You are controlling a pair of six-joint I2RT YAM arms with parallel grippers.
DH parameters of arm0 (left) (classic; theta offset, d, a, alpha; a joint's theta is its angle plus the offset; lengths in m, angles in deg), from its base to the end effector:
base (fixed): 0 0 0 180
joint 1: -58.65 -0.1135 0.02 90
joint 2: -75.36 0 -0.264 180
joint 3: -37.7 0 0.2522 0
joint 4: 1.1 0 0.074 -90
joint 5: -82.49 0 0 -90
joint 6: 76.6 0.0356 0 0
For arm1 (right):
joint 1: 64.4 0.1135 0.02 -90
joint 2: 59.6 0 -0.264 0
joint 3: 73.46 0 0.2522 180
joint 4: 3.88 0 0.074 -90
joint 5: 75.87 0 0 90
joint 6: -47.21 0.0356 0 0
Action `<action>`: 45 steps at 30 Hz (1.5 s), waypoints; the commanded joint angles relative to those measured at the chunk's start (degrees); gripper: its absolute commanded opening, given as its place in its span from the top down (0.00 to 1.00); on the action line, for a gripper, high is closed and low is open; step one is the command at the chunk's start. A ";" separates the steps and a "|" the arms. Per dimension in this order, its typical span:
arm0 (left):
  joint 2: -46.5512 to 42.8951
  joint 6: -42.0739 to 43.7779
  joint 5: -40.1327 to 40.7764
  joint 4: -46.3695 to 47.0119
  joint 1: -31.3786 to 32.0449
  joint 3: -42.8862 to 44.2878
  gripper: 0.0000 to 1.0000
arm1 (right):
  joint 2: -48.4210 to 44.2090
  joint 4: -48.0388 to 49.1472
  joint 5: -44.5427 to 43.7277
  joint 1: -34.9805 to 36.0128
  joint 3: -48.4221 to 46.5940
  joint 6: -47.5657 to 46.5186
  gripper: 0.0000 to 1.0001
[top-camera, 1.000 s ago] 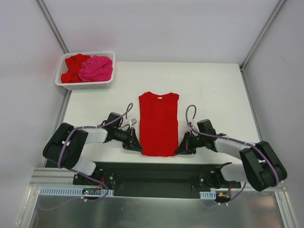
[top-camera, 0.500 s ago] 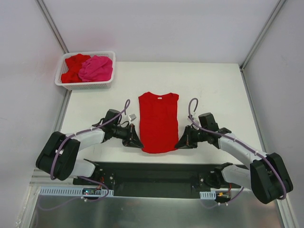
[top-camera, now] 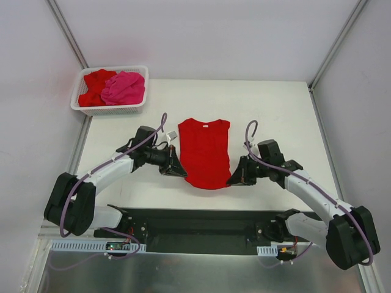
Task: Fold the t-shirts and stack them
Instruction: Fold the long partially folded tshirt into a neat square
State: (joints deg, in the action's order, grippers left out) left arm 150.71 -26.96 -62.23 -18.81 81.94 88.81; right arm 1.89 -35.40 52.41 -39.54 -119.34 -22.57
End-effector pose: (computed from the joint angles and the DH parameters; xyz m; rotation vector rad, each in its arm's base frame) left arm 0.2214 -0.1269 0.2022 0.1927 2.4739 -1.6314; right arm 0.1779 0.1067 0.2029 -0.4337 2.4401 1.1567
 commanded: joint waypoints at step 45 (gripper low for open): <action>-11.80 6.79 4.97 -12.40 0.44 6.26 1.00 | -8.58 -10.01 -9.37 0.27 -9.37 -4.15 0.99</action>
State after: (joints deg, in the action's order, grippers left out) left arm 141.57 -20.03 -57.64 -30.53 81.94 96.76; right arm -4.42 -43.60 44.28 -39.50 -129.61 -27.37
